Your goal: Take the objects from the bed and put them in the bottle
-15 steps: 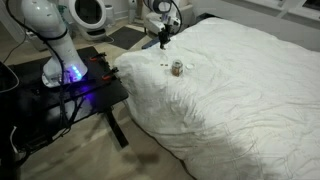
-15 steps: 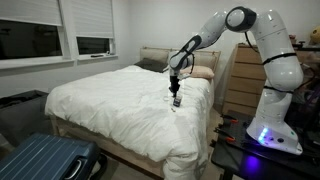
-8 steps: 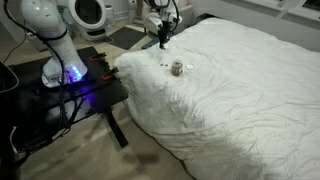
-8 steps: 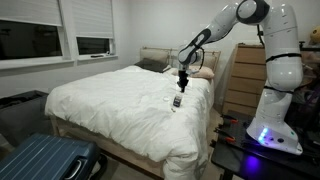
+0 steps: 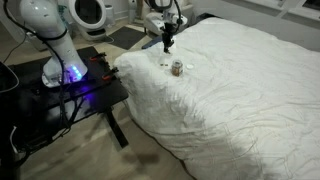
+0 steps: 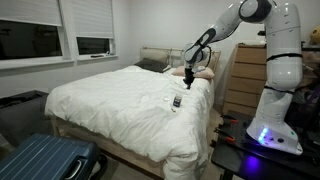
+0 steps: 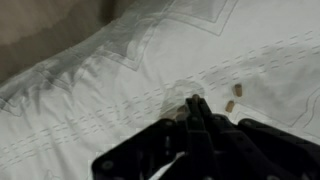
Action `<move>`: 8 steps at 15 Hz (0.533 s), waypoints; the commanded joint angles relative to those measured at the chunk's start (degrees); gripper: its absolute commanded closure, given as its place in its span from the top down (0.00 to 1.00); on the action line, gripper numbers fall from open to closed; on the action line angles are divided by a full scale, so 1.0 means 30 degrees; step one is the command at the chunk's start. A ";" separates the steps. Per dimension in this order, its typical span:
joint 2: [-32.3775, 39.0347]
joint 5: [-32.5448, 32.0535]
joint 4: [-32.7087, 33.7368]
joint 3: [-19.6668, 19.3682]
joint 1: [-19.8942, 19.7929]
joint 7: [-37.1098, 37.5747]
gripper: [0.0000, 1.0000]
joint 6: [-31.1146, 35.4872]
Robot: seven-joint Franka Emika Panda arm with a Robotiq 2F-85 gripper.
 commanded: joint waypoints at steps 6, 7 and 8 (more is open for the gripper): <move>0.1118 -0.0620 0.0879 -0.0107 -0.0610 -0.0036 0.01 0.1437; 0.1366 -0.0579 0.1082 -0.0088 -0.0673 -0.0114 0.01 0.1772; 0.1639 -0.0492 0.1365 -0.0047 -0.0726 -0.0169 0.01 0.1880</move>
